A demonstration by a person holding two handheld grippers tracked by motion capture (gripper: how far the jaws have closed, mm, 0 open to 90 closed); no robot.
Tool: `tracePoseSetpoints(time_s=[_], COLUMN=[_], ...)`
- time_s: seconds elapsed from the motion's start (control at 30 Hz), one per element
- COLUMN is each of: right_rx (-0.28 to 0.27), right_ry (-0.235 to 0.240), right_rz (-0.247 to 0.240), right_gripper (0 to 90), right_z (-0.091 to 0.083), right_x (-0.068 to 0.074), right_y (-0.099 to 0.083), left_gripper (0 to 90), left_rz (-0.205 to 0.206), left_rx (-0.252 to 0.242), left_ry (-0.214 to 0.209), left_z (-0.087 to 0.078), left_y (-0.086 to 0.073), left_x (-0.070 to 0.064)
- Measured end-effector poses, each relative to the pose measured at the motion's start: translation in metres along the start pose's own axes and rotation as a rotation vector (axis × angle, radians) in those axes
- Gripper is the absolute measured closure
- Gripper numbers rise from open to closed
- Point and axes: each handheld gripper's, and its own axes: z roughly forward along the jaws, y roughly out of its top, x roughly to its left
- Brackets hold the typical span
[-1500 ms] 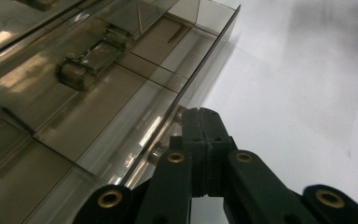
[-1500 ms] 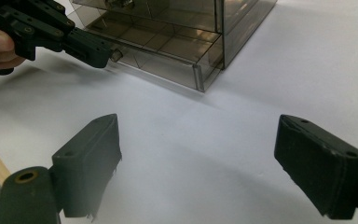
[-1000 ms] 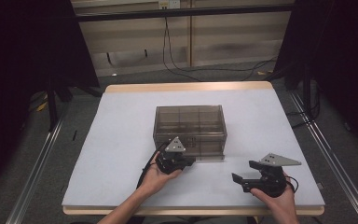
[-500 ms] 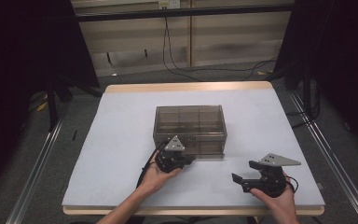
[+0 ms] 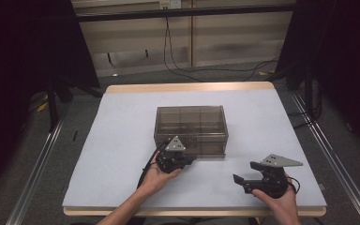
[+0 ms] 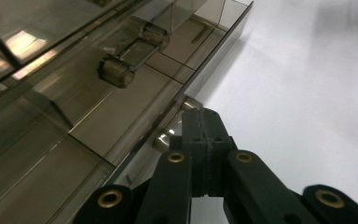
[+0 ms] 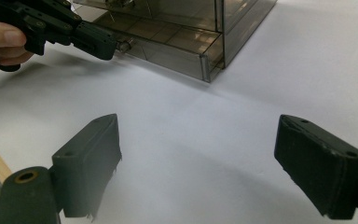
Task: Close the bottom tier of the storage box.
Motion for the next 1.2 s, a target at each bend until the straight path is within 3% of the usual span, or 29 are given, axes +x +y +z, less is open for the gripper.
tracePoseSetpoints(time_s=[0.37,0.43,0.83,1.2], right_rx=[0.004,0.003,0.005,0.007], right_ry=[0.002,0.002,0.002,0.001], right_rz=[0.005,0.003,0.010,0.007], right_gripper=[14.1,14.2,14.1,14.2], right_z=[0.000,0.000,0.000,0.001], right_x=[0.000,0.000,0.000,0.000], right_y=[0.000,0.000,-0.001,0.000], left_gripper=[90.0,90.0,90.0,90.0], left_rz=[-0.022,-0.010,-0.060,-0.080], left_rx=[-0.009,0.003,-0.009,-0.018], left_ry=[0.011,0.018,0.033,0.033], left_z=[0.001,0.000,0.000,0.002], left_y=[0.000,0.000,-0.003,-0.001], left_x=[0.002,0.003,0.013,0.017])
